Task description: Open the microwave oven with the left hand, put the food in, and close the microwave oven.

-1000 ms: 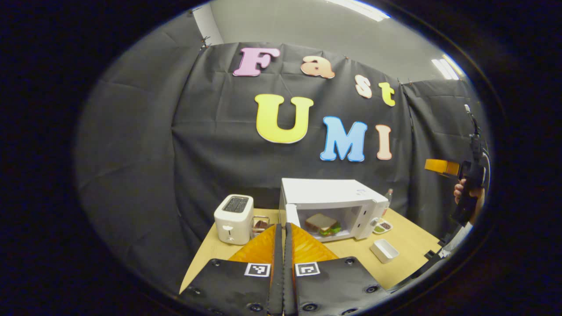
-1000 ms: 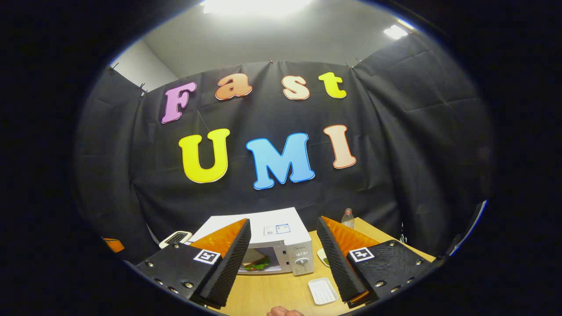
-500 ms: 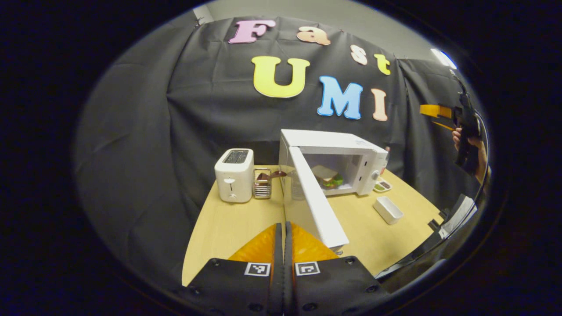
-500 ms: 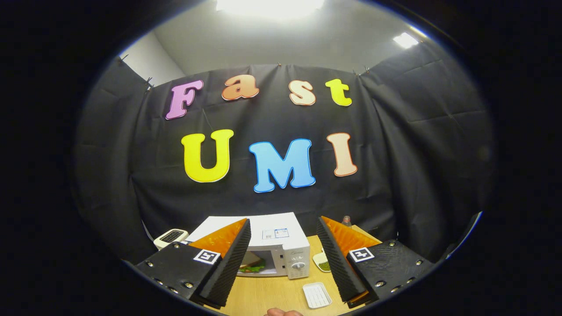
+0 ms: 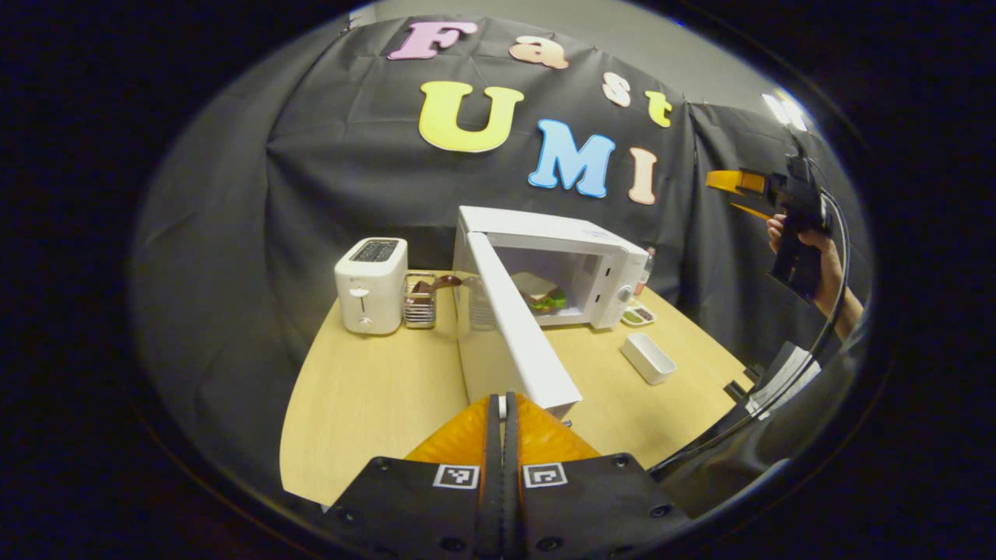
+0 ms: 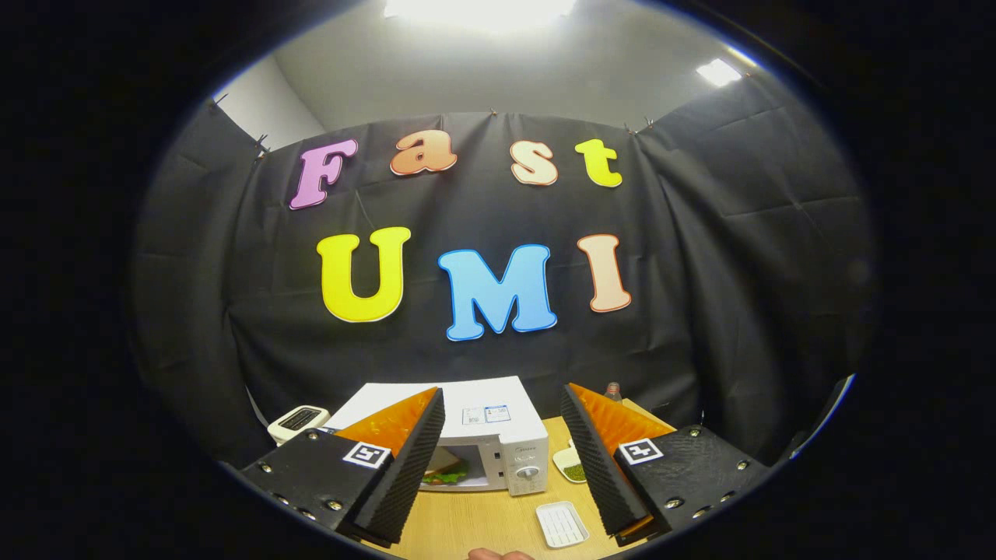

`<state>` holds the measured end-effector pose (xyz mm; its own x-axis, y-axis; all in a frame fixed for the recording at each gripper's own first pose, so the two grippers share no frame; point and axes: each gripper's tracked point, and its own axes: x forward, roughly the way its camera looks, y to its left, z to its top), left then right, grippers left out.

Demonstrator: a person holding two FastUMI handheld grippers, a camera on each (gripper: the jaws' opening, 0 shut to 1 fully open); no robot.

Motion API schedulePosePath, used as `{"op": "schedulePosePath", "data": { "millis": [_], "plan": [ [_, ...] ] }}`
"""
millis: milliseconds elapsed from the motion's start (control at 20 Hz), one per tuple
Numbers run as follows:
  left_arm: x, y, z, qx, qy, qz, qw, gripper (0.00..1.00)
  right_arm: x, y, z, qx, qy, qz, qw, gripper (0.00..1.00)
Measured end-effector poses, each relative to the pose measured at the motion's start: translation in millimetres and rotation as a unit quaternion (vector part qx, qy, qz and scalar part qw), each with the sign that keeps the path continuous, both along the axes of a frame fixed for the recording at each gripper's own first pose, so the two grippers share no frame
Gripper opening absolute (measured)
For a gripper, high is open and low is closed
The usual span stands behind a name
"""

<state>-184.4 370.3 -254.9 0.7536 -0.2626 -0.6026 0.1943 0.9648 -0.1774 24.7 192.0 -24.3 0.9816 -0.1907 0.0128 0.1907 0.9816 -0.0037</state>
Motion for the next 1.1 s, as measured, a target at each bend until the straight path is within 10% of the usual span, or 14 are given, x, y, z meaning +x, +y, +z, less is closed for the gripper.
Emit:
{"op": "schedulePosePath", "data": {
  "millis": [1100],
  "plan": [
    [94,-236,-19,-0.045,0.007,-0.076,0.996,0.07,40,-114,6,-0.008,0.017,0.044,0.999,0.91]
  ]
}}
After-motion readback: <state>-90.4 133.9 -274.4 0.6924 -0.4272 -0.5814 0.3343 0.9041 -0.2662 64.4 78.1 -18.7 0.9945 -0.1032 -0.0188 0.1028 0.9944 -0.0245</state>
